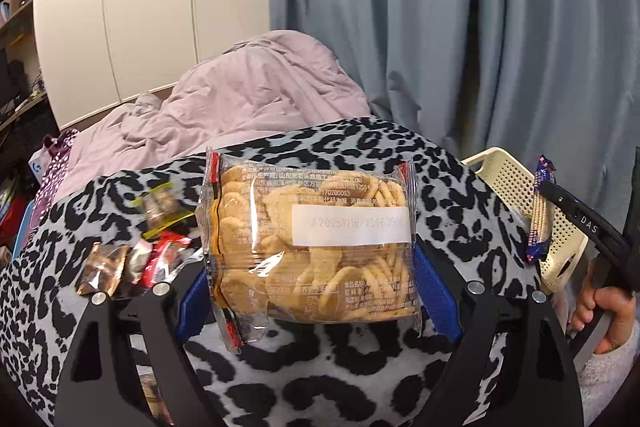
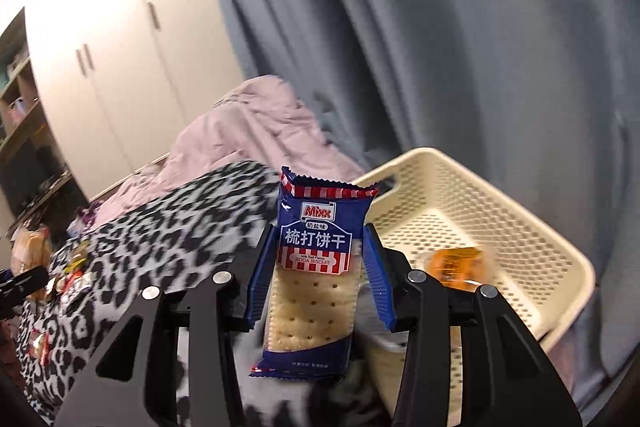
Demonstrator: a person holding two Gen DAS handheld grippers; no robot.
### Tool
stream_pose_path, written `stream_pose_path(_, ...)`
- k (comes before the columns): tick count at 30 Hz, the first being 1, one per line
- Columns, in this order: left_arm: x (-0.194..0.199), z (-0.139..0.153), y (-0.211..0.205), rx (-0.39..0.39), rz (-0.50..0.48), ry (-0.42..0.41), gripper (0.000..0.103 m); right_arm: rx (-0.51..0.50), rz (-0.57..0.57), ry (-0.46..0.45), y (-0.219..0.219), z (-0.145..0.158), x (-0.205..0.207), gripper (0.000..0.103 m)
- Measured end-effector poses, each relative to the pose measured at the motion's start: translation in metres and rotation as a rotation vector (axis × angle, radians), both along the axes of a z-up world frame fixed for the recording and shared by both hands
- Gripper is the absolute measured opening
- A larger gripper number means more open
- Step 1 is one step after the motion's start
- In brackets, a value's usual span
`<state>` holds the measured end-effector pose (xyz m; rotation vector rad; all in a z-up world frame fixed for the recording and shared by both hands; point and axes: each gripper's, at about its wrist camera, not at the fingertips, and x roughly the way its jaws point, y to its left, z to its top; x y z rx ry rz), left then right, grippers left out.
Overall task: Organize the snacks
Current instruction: 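Drop the blue Mixx pack into the cream basket with the right tool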
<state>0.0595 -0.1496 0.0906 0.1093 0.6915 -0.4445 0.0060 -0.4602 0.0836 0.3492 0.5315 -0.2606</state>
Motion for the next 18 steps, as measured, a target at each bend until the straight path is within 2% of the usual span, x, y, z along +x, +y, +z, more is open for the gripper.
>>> stream_pose_path(9, -0.001, -0.001, -0.023, 0.015, -0.04, 0.001, 0.086, 0.001, -0.116, 0.039, -0.045, -0.017, -0.016, 0.044)
stream_pose_path(18, -0.002, -0.003, -0.042, 0.028, -0.073, 0.003, 0.086, 0.003, -0.131, 0.154, -0.071, -0.053, -0.005, 0.044)
